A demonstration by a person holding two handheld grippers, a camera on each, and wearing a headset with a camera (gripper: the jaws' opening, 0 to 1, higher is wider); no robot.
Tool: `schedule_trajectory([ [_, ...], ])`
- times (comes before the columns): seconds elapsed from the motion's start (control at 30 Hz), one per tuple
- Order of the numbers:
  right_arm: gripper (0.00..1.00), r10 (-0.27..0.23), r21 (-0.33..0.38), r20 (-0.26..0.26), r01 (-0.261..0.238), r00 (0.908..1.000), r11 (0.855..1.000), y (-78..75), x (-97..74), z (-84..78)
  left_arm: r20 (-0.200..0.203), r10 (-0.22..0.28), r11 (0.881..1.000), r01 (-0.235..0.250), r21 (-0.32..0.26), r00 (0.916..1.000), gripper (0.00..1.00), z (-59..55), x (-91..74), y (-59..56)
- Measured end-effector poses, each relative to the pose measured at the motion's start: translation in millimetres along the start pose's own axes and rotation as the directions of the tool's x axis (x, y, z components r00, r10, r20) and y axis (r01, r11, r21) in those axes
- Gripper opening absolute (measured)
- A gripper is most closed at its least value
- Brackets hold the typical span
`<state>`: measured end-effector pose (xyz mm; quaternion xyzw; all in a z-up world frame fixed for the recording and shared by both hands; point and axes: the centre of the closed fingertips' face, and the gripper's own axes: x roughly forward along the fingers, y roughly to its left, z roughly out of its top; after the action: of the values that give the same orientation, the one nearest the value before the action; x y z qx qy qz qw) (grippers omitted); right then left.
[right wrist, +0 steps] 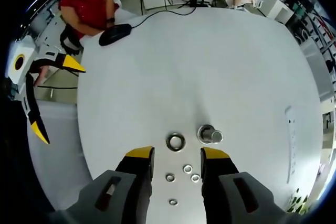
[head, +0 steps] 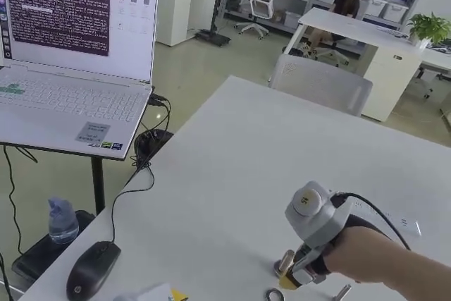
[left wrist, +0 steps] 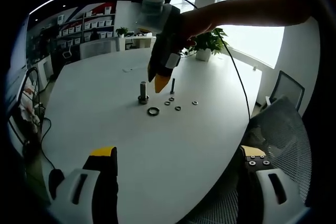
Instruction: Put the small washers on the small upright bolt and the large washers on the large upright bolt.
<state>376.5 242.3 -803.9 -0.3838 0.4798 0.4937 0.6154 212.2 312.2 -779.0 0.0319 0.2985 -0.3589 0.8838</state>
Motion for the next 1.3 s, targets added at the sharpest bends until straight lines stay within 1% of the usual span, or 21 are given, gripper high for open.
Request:
schedule_trajectory([
  [0.1, 0.37, -0.006, 0.002, 0.004, 0.006, 1.0000, 1.000, -1.8, 1.6, -0.9, 0.003, -0.003, 1.000, 0.003, 0.005, 1.0000, 0.95, 2.2, 1.7, -1.1],
  [0.23, 0.37, 0.001, 0.009, -0.001, -0.001, 1.0000, 1.000, -0.5, 5.5, -4.2, 0.005, -0.015, 1.000, 0.015, 0.005, 0.9999, 0.96, 2.5, 4.7, -4.4],
  [0.3, 0.37, 0.006, 0.014, -0.002, -0.006, 1.0000, 1.000, 1.0, 8.4, -5.6, 0.000, -0.013, 1.000, 0.013, 0.007, 0.9999, 0.96, 1.8, 5.7, -4.0],
  [0.37, 0.37, 0.001, 0.010, -0.001, -0.001, 1.0000, 1.000, 0.2, 11.3, -6.6, 0.001, -0.012, 1.000, 0.012, 0.008, 0.9999, 0.96, 1.9, 6.4, -3.5],
  [0.43, 0.37, -0.017, 0.004, 0.011, 0.017, 0.9998, 1.000, -3.4, 12.4, -4.9, 0.002, -0.013, 1.000, 0.013, 0.006, 0.9999, 0.96, 1.7, 6.7, -3.2],
  [0.5, 0.37, -0.010, 0.019, 0.016, 0.010, 0.9998, 1.000, -2.3, 14.5, -4.7, 0.000, -0.010, 1.000, 0.010, 0.014, 1.0000, 0.96, 1.0, 6.7, -2.8],
  [0.6, 0.37, -0.006, 0.009, 0.002, 0.006, 1.0000, 1.000, -0.5, 21.6, -8.7, -0.003, -0.009, 1.000, 0.009, 0.011, 1.0000, 0.96, -0.4, 6.8, -2.3],
  [0.8, 0.37, 0.003, 0.013, -0.003, -0.003, 1.0000, 1.000, 1.9, 32.3, -12.0, 0.008, -0.008, 1.000, 0.007, 0.009, 0.9999, 0.95, 2.9, 3.6, -2.5],
  [0.93, 0.37, 0.007, 0.021, 0.002, -0.007, 1.0000, 1.000, 1.8, 39.2, -12.8, 0.019, -0.009, 1.000, 0.008, 0.014, 0.9998, 0.94, 4.2, 2.5, -3.0],
  [1.07, 0.37, 0.014, 0.011, 0.001, -0.014, 0.9999, 1.000, 3.4, 47.4, -13.5, 0.033, -0.006, 1.000, 0.006, 0.012, 0.9994, 0.95, 5.7, 2.0, -1.6],
  [1.1, 0.37, 0.014, 0.011, 0.001, -0.014, 0.9999, 1.000, 3.1, 48.4, -13.6, 0.030, -0.003, 1.000, 0.002, 0.024, 0.9995, 0.95, 5.1, 2.3, -0.6],
  [1.13, 0.37, 0.014, 0.014, -0.002, -0.014, 0.9999, 1.000, 2.6, 51.5, -14.1, 0.017, 0.000, 0.999, -0.001, 0.043, 0.9999, 0.94, 3.0, 2.7, 0.3],
  [1.2, 0.37, 0.012, 0.020, -0.001, -0.012, 0.9999, 1.000, 4.0, 56.0, -14.7, 0.016, -0.004, 0.999, 0.003, 0.035, 0.9999, 0.94, 2.9, 3.0, 0.3],
  [1.27, 0.37, 0.006, 0.013, -0.010, -0.006, 0.9999, 1.000, 2.9, 60.2, -16.8, 0.026, -0.008, 1.000, 0.008, 0.021, 0.9996, 0.94, 4.4, 2.6, 0.1],
  [1.3, 0.37, 0.004, 0.012, -0.015, -0.004, 0.9999, 1.000, 3.2, 61.7, -17.6, 0.024, -0.010, 1.000, 0.009, 0.023, 0.9997, 0.93, 3.9, 2.5, -0.1],
])
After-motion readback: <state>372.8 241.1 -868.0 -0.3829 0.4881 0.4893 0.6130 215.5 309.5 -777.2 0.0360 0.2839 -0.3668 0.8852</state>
